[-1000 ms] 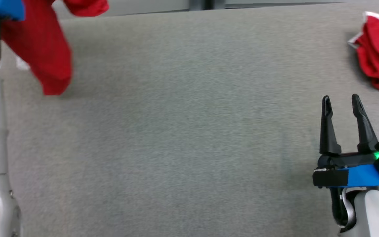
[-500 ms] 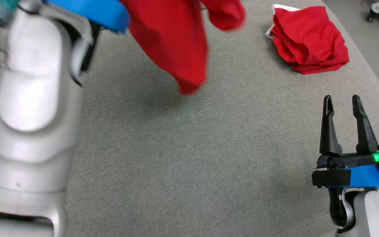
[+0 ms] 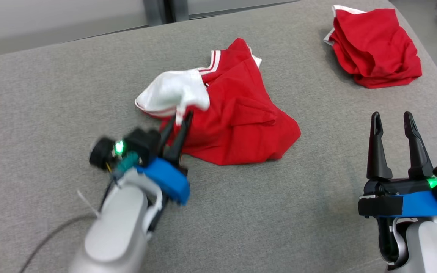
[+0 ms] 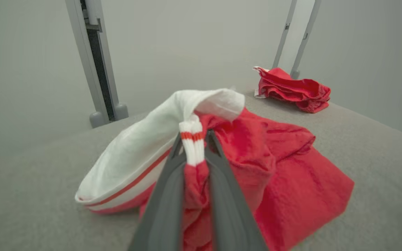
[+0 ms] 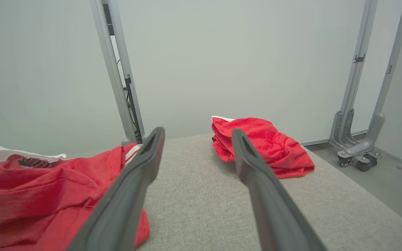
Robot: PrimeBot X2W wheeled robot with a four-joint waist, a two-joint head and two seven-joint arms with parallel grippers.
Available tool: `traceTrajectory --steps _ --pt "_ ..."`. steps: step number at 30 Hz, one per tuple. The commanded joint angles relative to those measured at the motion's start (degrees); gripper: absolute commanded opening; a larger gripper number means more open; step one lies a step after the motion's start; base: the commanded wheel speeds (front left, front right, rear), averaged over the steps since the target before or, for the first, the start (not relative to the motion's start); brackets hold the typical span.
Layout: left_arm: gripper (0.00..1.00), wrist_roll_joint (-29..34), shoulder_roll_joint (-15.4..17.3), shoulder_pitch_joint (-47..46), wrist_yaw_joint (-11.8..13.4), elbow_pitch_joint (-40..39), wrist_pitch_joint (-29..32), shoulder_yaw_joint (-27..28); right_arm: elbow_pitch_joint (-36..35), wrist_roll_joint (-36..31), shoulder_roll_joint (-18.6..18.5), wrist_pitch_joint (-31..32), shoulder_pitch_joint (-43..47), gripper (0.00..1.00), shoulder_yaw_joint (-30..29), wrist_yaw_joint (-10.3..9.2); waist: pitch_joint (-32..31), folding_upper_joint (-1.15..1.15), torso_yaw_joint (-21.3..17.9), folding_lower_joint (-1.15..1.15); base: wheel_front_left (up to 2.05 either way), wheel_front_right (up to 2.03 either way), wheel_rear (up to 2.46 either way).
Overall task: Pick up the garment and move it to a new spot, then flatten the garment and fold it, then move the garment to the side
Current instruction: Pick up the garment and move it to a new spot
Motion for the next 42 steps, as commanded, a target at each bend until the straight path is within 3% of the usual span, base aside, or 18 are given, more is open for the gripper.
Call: traceTrajectory --steps 1,4,5,6,7,15,27,32,42 --pt "0.0 -0.62 0.08 3.01 0.45 0.54 -0.62 -0.89 0.05 -0.37 0.15 -0.28 0.79 1.0 0.02 -0.04 -0.24 0.0 0.77 0.0 0.0 0.0 0.0" --pt "0.0 -1.0 0.01 6.08 0.86 1.25 -1.11 -2.75 0.39 -0.62 0.15 -0.28 0.87 1.0 -0.04 -0.04 -0.57 0.0 1.77 0.0 0.0 0.0 0.0" --pt "0.05 -1.11 -0.01 6.59 0.96 1.28 -1.26 -3.2 0.44 -0.67 0.15 -0.28 0.92 1.0 0.06 -0.04 -0.8 0.0 2.08 0.0 0.0 0.0 0.0" --pt "0.62 -1.34 -0.01 7.05 1.21 1.19 -1.47 -3.43 0.57 -0.68 0.13 -0.28 1.04 1.0 0.09 -0.04 -1.13 0.0 2.39 0.0 0.0 0.0 0.0" --pt "1.0 -1.25 -0.03 7.26 1.71 0.86 -1.65 -3.67 0.72 -0.69 0.14 -0.28 1.24 1.0 0.22 -0.04 -1.48 0.0 2.68 0.0 0.0 0.0 0.0" --pt "1.0 -0.94 0.44 8.84 4.73 -6.51 -2.44 -1.82 1.81 -1.27 0.14 -0.28 3.24 1.0 0.37 -0.04 -5.52 0.0 5.73 0.0 0.0 0.0 0.0" --pt "1.0 0.28 6.19 19.47 8.72 -19.15 -2.43 9.37 2.56 -2.03 0.11 -0.28 5.89 1.0 -0.02 -0.04 -10.22 0.0 10.1 0.0 0.0 0.0 0.0" --pt "1.0 0.94 7.38 25.67 9.29 -21.74 -2.45 14.85 3.12 -1.48 0.11 -0.29 7.61 1.0 0.99 -0.04 -11.5 0.0 11.22 0.0 0.0 0.0 0.0" --pt "1.0 2.4 5.54 33.14 8.31 -22.71 -2.45 20.96 5.03 -0.44 0.11 -0.29 10.78 1.0 2.16 -0.04 -13.14 0.0 11.68 0.0 0.0 0.0 0.0"
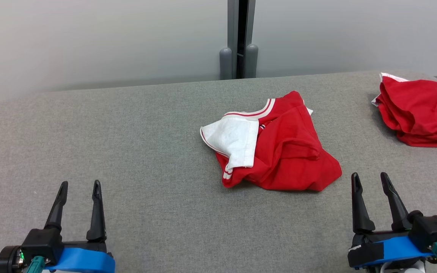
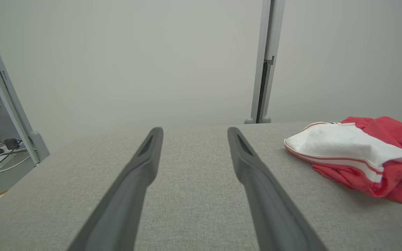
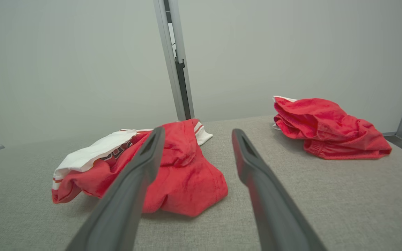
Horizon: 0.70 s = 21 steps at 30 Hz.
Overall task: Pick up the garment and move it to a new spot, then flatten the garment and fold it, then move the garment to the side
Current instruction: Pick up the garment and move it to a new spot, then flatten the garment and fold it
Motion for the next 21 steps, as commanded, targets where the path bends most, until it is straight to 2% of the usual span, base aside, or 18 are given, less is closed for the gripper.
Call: traceTrajectory --steps 1,21 --pt "1.0 0.52 -0.13 0.95 -0.33 -0.33 -0.17 0.57 0.17 0.08 0.06 -0.29 0.81 1.0 0.08 -0.04 -0.21 0.0 0.01 0.0 0.0 0.0 0.0" --pt "1.0 4.25 -3.12 0.45 -3.82 0.12 -0.17 3.83 1.68 0.32 0.06 -0.29 0.34 1.0 0.88 -0.04 -0.94 0.0 -0.35 0.0 0.0 0.0 0.0"
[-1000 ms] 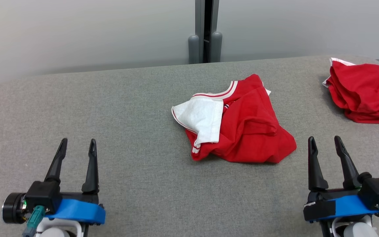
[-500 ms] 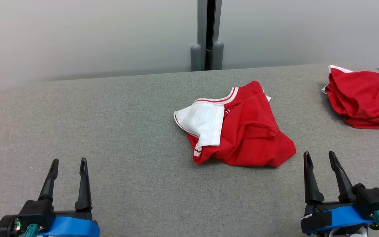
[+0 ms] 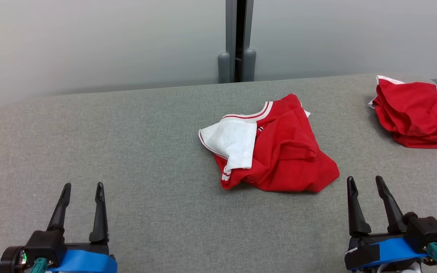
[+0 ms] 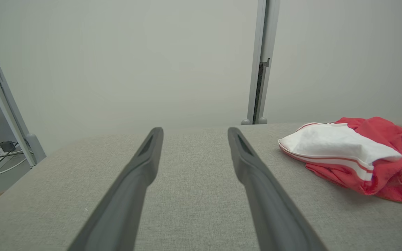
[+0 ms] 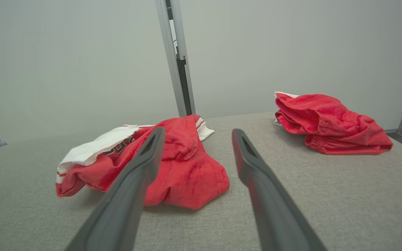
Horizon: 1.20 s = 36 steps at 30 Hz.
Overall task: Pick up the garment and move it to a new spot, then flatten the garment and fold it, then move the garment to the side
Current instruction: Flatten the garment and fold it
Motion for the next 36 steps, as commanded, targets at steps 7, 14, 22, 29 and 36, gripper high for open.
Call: traceTrajectory --steps 7,14,22,29,36 --pt "1.0 1.61 -0.68 -3.82 -1.93 0.36 -0.16 -1.6 0.05 0.37 0.06 -0.29 -1.22 1.0 0.67 -0.04 1.45 0.0 -0.96 0.0 0.0 0.0 0.0" --pt "1.0 3.62 -1.38 -10.63 -4.31 2.64 -0.17 -7.99 -0.13 0.43 0.06 -0.28 -2.85 1.0 0.68 -0.04 3.97 0.0 -2.91 0.0 0.0 0.0 0.0" --pt "1.0 4.34 -1.92 -21.59 -5.75 10.0 -0.16 -16.72 0.36 1.13 0.07 -0.28 -4.5 1.0 0.52 -0.04 7.41 0.0 -6.66 0.0 0.0 0.0 0.0" --pt "1.0 2.86 -2.14 -29.99 -6.02 21.81 3.48 -21.29 0.65 2.13 0.07 -0.29 -5.98 1.0 0.15 -0.04 10.37 0.0 -10.0 0.0 0.0 0.0 0.0" --pt "1.0 1.6 -2.02 -33.44 -6.17 31.49 9.59 -23.15 0.52 2.72 0.08 -0.29 -6.6 1.0 -0.2 -0.04 12.05 0.0 -11.63 0.0 0.0 0.0 0.0"
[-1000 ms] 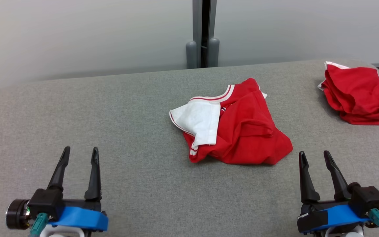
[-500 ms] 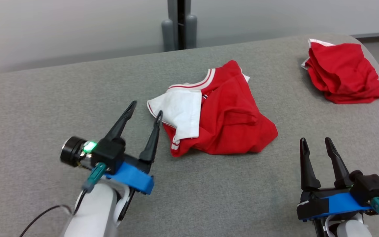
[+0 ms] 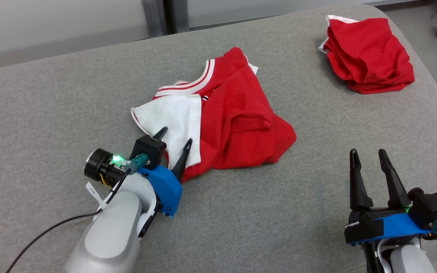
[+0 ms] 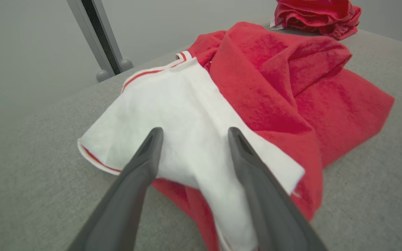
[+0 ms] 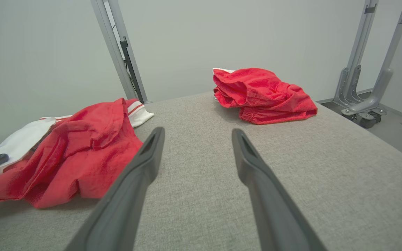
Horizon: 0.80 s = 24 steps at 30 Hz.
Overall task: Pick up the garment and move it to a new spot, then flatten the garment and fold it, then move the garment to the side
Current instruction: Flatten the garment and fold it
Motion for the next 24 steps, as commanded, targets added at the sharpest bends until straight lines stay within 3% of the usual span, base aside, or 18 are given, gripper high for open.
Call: traceTrajectory --steps 1,6,7,8,9,10,18,24 --pt "1.0 -0.64 0.31 -1.06 -0.21 2.2 1.66 -0.24 -0.07 0.52 0.09 -0.29 -0.63 1.0 0.0 -0.03 0.53 0.0 -0.43 -0.01 0.0 0.0 0.0" --pt "1.0 -1.65 0.34 -1.51 -0.22 6.32 5.47 -0.91 -0.28 0.65 0.09 -0.29 -0.61 1.0 -0.15 -0.03 0.88 0.0 -0.44 -0.01 0.0 0.0 0.0" --pt "0.95 -2.18 0.36 -1.43 -0.26 8.07 7.0 -1.58 -0.31 0.63 0.09 -0.29 -0.68 1.0 -0.25 -0.03 0.94 0.0 -0.31 -0.01 0.0 0.0 0.0" --pt "0.49 -2.5 0.37 -1.55 -0.27 8.48 7.06 -1.81 -0.34 0.62 0.09 -0.29 -0.77 1.0 -0.26 -0.03 0.96 0.0 -0.24 -0.01 0.0 0.0 0.0" --pt "0.49 -2.5 0.37 -1.55 -0.27 8.48 7.06 -1.81 -0.34 0.62 0.09 -0.29 -0.77 1.0 -0.26 -0.03 0.96 0.0 -0.24 -0.01 0.0 0.0 0.0" --pt "0.0 -3.05 0.36 -1.83 -0.28 9.06 6.5 -2.35 -0.43 0.56 0.09 -0.29 -0.92 1.0 -0.34 -0.03 0.92 0.0 -0.06 -0.01 0.0 0.0 0.0" --pt "0.0 -5.64 0.22 -2.03 -0.1 6.85 -0.67 -1.93 -0.42 -0.17 0.09 -0.29 0.17 1.0 -0.84 -0.03 -0.55 0.0 2.3 -0.01 0.0 0.0 0.0" --pt "0.0 -8.26 0.15 2.73 2.34 3.23 -6.39 -0.35 -0.25 -0.89 0.09 -0.29 1.42 1.0 -0.73 -0.03 -2.8 0.0 6.2 -0.01 0.0 0.0 0.0"
